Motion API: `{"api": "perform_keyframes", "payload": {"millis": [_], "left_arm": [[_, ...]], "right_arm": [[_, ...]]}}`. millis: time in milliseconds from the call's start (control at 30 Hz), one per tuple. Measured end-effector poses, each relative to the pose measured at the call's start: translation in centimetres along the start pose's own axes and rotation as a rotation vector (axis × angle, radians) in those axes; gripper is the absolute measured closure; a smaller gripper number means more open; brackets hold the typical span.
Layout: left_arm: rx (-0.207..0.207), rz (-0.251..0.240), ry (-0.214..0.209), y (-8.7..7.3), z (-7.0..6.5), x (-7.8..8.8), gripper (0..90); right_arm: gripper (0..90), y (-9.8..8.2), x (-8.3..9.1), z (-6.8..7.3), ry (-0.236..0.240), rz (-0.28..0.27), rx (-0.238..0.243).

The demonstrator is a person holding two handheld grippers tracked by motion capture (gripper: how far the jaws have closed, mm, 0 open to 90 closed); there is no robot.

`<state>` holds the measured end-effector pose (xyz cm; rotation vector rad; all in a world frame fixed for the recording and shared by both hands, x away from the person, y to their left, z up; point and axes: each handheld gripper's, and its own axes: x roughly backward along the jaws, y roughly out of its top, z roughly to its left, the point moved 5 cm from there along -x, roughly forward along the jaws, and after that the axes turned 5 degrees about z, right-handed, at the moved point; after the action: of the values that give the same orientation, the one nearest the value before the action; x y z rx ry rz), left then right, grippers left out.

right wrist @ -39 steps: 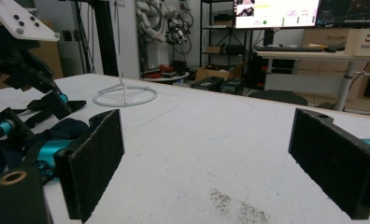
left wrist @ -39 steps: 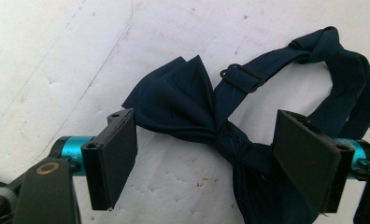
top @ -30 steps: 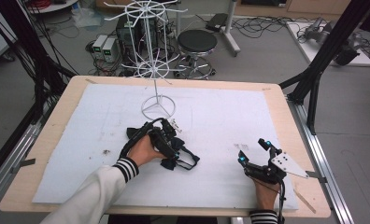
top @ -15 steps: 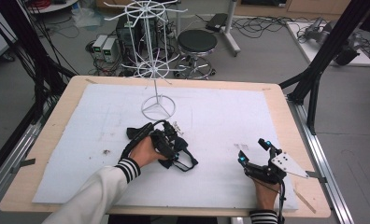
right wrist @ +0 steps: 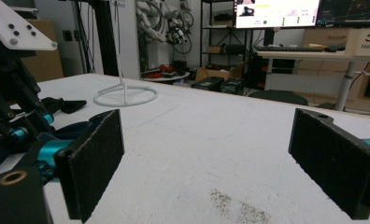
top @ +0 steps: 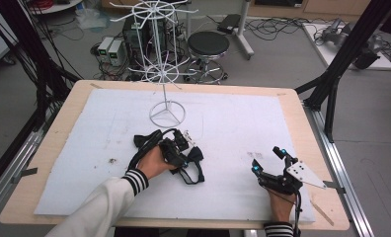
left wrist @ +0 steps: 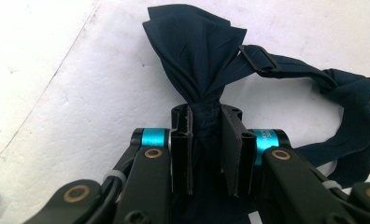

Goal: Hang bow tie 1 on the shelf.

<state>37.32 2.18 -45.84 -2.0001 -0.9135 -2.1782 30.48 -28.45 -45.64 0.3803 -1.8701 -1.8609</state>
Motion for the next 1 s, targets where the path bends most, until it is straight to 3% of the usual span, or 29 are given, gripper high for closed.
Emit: {"api": "perform_keyframes", "payload": {"millis": [233, 400, 733, 1000], "left_arm": [[0.004, -0.046, -0.012, 0.1, 0.0, 0.7, 75.1], [-0.034, -0.105, -0.028, 0.2, -0.1, 1.8, 75.1], [-0.031, -0.202, -0.042, -0.1, -0.1, 4.0, 75.0], [-0.015, -0.284, -0.011, -0.6, 0.3, 6.9, 75.0]], "right_arm": [[9.8, 0.0, 0.0, 0.0, 0.0, 0.0, 0.002], [9.8, 0.0, 0.0, 0.0, 0.001, -0.002, 0.008], [9.8, 0.0, 0.0, 0.0, 0.001, -0.001, 0.011], [9.8, 0.0, -0.1, 0.0, -0.001, 0.003, 0.015]]}}
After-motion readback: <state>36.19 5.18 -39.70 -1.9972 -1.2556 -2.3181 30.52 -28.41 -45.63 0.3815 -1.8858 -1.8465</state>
